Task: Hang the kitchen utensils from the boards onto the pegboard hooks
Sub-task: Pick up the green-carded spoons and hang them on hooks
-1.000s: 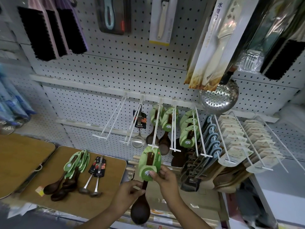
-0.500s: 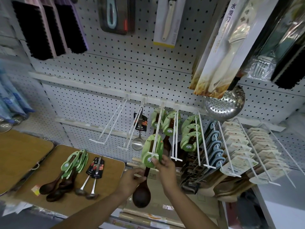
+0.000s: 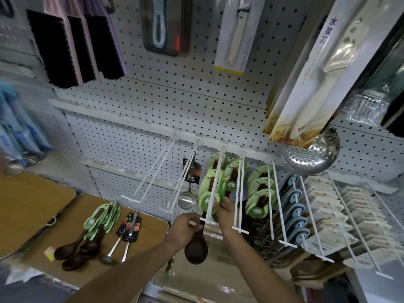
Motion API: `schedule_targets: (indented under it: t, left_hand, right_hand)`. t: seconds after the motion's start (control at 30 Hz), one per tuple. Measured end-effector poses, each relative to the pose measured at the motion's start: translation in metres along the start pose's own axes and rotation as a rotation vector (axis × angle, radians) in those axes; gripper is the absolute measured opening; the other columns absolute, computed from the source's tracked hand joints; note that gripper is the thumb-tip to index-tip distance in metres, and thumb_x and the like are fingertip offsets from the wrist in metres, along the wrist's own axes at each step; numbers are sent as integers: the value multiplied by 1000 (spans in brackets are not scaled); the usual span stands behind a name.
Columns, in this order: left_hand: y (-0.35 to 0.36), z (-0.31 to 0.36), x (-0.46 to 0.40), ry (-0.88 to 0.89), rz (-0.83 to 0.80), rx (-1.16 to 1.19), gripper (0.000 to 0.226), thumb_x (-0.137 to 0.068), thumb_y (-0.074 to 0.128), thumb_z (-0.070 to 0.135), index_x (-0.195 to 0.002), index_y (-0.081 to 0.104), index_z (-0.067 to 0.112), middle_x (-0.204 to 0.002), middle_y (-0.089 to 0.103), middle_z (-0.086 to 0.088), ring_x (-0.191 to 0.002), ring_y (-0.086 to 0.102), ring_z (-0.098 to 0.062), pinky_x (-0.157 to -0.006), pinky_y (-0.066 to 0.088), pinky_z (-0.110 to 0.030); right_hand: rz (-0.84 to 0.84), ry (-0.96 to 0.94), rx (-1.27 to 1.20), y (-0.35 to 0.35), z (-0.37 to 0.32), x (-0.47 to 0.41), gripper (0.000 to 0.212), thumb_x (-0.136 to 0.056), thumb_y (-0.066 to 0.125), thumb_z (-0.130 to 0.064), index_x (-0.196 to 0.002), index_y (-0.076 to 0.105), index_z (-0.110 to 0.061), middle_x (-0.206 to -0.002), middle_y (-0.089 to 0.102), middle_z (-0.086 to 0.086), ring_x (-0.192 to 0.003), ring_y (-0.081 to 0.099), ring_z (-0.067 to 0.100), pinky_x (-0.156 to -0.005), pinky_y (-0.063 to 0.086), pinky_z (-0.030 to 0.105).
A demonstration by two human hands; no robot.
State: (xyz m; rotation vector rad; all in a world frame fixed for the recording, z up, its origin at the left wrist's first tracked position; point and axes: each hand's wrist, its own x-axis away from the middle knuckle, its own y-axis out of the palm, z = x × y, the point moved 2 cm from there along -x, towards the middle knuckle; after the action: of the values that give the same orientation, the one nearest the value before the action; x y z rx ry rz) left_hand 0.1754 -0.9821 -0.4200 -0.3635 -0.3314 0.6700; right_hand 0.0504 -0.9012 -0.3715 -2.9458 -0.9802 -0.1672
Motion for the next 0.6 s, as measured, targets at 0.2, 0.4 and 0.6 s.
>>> schedule_targets:
  t: [0.2, 0.4, 0.6]
  left_hand:
    - [2, 3, -7, 14, 20, 53, 20, -84, 74, 9, -94, 69, 25, -86, 69, 9, -85, 64, -14, -81, 52, -26]
    - [-12, -3, 8, 166, 79, -15, 51, -87, 75, 21, -134, 58, 27, -132, 61, 10, -116, 61, -9, -99, 52, -33]
    - [-62, -11, 49, 402, 121, -396, 45, -93, 54, 50, -136, 54, 40, -137, 55, 22, -125, 50, 0, -106, 41, -22]
  right_hand:
    - [42, 6, 41, -4, 9, -17, 21, -84, 69, 1, -76, 62, -16, -61, 67, -12, -64, 63, -4, -64, 44, 17]
    - [107, 145, -79, -5, 19, 1, 70, -67, 88, -28, -122, 50, -8, -109, 56, 1, -100, 56, 17, -75, 48, 14]
    - [-186, -238, 647, -12, 29, 44, 40, -90, 67, -22, -129, 57, -18, -128, 61, -1, -114, 56, 12, -88, 40, 14]
